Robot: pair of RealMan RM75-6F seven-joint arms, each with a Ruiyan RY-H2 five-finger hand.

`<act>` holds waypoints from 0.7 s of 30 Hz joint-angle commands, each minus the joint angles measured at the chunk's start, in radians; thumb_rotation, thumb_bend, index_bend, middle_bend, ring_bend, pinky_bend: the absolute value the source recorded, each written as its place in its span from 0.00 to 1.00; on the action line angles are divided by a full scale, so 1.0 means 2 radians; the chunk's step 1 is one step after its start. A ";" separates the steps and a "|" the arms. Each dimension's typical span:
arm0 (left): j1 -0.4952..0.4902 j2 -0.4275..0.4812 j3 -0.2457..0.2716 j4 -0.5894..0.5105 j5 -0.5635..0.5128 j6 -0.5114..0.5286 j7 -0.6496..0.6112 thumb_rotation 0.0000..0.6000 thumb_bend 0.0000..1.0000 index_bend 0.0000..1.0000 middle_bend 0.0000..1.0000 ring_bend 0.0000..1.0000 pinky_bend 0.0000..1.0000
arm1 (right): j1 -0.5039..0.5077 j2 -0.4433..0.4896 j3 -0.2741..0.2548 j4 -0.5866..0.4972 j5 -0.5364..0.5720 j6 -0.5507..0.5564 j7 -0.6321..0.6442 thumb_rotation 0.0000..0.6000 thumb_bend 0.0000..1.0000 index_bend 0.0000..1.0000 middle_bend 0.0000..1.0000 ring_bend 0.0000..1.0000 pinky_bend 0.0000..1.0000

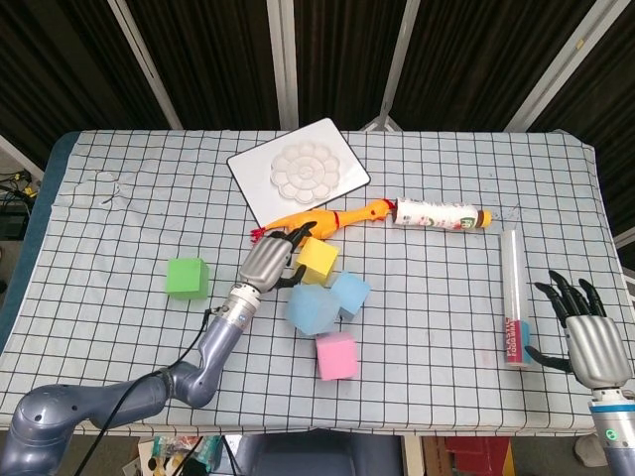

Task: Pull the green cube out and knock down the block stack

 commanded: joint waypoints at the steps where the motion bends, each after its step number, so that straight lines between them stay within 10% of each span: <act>1: 0.010 0.022 0.002 -0.026 0.012 0.014 0.003 1.00 0.59 0.09 0.21 0.57 0.26 | 0.000 0.000 0.000 0.000 0.000 0.000 0.000 1.00 0.03 0.18 0.07 0.18 0.04; 7: 0.034 0.079 0.019 -0.080 0.047 0.060 0.047 1.00 0.55 0.08 0.20 0.55 0.25 | 0.000 0.001 0.001 -0.001 0.002 -0.002 0.001 1.00 0.03 0.18 0.07 0.18 0.04; 14: 0.047 0.143 0.037 -0.128 0.032 0.015 0.040 1.00 0.14 0.02 0.06 0.21 0.06 | 0.001 -0.001 -0.001 -0.004 0.000 -0.002 -0.005 1.00 0.03 0.18 0.07 0.18 0.04; 21: 0.044 0.183 0.056 -0.161 0.061 -0.007 0.035 1.00 0.07 0.00 0.03 0.09 0.01 | 0.002 -0.002 0.001 -0.003 0.003 -0.004 -0.005 1.00 0.03 0.18 0.07 0.18 0.04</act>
